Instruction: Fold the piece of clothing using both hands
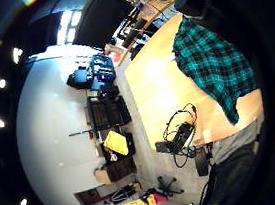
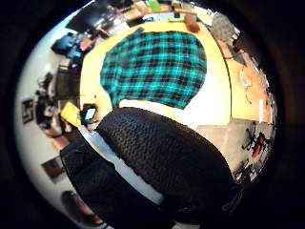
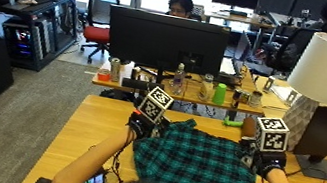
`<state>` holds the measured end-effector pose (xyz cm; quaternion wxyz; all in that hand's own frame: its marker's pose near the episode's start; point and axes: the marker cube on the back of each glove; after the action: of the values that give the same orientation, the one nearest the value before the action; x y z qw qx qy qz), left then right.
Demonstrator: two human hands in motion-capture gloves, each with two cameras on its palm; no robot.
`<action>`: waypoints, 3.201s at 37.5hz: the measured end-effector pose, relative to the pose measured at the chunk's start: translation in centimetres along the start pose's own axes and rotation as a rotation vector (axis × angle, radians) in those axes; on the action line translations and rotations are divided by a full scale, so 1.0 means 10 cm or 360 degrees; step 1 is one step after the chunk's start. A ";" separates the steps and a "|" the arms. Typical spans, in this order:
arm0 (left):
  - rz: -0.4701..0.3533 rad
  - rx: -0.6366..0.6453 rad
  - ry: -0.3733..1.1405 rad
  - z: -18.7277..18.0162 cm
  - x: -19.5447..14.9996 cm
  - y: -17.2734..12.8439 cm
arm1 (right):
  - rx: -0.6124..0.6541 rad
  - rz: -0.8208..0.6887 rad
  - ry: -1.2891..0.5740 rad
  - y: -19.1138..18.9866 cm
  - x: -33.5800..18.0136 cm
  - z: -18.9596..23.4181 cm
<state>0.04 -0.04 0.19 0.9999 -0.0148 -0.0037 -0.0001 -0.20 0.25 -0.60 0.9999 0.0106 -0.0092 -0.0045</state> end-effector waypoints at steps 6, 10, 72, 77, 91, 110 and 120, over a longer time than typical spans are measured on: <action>0.0004 -0.0042 0.0010 0.03 0.00 -0.02 | 0.0021 -0.0014 -0.0027 0.04 -0.02 -0.06; 0.0010 -0.0023 0.0021 -0.01 -0.02 0.00 | -0.0005 -0.0019 -0.0024 0.05 -0.01 -0.04; 0.0616 -0.0493 0.0443 2.26 1.37 0.28 | -0.0218 -0.0028 -0.0212 -0.24 0.14 0.90; 0.0553 -0.0110 0.0352 2.22 1.37 0.12 | -0.0239 -0.0058 -0.0212 -0.26 0.11 1.00; 0.0469 0.0113 0.0186 2.40 1.28 -0.59 | -0.0336 -0.0055 -0.0188 -0.25 0.13 1.25; 0.0365 0.0346 0.0213 1.44 1.05 -0.75 | -0.0221 -0.0345 -0.0325 -0.50 -0.54 2.45; 0.0320 0.0448 0.0257 1.43 0.94 -0.93 | -0.0072 -0.0279 -0.0311 -0.85 -0.85 3.04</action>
<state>9.33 -8.96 14.84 0.9841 0.1249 0.0780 0.0992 -9.31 -8.77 29.46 0.9900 -0.0118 -0.1055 -0.0932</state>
